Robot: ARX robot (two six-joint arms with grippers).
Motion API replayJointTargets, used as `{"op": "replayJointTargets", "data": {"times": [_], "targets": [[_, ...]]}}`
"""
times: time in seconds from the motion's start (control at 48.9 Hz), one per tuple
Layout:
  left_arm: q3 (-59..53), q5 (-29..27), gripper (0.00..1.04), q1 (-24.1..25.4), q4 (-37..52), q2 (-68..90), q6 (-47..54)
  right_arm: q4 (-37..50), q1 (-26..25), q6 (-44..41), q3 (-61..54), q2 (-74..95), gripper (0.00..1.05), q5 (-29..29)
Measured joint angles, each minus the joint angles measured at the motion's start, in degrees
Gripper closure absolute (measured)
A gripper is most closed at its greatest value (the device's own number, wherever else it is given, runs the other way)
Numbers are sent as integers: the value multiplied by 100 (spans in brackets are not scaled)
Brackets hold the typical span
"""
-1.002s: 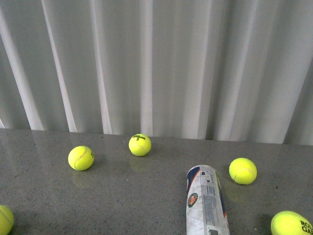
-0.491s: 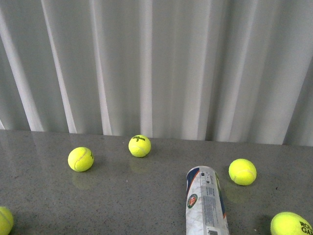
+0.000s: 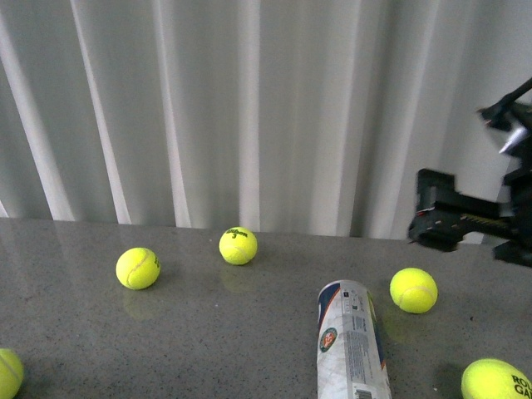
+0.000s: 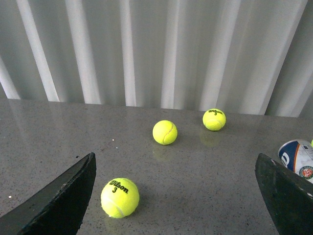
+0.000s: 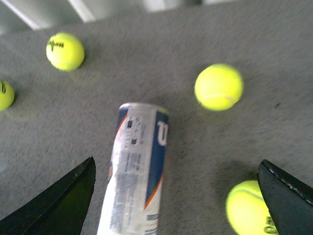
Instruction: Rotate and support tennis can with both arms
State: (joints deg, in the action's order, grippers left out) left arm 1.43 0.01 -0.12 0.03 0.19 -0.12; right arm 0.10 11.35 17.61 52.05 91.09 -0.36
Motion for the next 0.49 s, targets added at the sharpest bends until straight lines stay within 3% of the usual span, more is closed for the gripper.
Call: {"op": "replayJointTargets", "data": {"times": [0.225, 0.491], "targets": [[0, -2, 7, 0, 0, 0, 0, -798, 398, 240, 767, 1467, 7, -671], [0, -2, 7, 0, 0, 0, 0, -850, 437, 225, 925, 2076, 7, -688]]}}
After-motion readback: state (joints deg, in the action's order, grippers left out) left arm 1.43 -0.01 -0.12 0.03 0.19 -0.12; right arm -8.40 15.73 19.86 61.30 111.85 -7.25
